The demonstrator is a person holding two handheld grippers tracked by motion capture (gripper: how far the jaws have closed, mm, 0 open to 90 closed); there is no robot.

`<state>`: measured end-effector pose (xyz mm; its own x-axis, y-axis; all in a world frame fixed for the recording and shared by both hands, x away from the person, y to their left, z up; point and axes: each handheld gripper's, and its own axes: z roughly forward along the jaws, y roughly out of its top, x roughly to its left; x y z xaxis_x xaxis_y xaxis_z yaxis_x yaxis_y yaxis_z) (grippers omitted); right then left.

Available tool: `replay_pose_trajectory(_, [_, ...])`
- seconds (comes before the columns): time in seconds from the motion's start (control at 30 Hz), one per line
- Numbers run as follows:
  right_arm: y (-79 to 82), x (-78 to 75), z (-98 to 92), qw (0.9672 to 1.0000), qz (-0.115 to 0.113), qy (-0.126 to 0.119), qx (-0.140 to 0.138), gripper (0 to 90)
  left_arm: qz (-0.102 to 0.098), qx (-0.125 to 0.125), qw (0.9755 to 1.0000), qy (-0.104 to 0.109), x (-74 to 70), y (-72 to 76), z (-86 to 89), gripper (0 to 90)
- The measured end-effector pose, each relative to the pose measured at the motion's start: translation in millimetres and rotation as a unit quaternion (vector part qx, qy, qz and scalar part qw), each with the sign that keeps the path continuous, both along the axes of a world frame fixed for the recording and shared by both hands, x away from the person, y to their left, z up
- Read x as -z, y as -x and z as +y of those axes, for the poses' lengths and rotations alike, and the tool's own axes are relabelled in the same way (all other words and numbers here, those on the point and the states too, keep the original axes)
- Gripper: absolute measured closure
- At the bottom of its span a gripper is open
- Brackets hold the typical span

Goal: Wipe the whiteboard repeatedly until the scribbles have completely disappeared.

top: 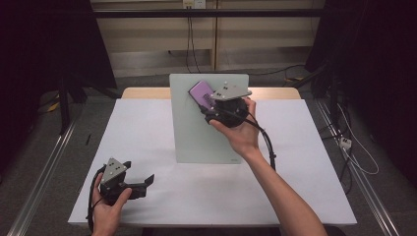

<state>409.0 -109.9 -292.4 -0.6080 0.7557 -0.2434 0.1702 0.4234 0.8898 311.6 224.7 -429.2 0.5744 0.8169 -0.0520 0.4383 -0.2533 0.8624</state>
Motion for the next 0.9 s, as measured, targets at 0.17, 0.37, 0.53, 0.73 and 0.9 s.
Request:
replay_pose_trajectory(0.17, [4.2,20.3,21.8,0.9996,0.005,0.017,-0.021,41.7,0.0,-0.001,1.0,-0.001,0.5,-0.4,-0.3,5.4])
replay_pose_trajectory(0.37, [9.5,41.3,42.2,0.9981,0.017,0.038,-0.045,41.7,-0.002,-0.002,1.0,0.0,-0.3,0.3,1.2,5.5])
replay_pose_trajectory(0.53, [7.5,40.8,43.8,0.9977,0.019,0.032,-0.056,41.6,-0.003,-0.003,1.0,0.001,-0.3,0.1,1.5,5.4])
replay_pose_trajectory(0.73, [1.0,19.5,37.0,0.9989,-0.004,0.021,-0.042,41.6,-0.003,-0.002,1.0,0.001,-0.7,0.5,2.6,5.4])
replay_pose_trajectory(0.9, [-6.2,-5.6,23.6,0.9995,-0.027,-0.002,-0.018,41.6,-0.001,-0.003,1.0,0.003,-0.6,0.7,3.3,5.5])
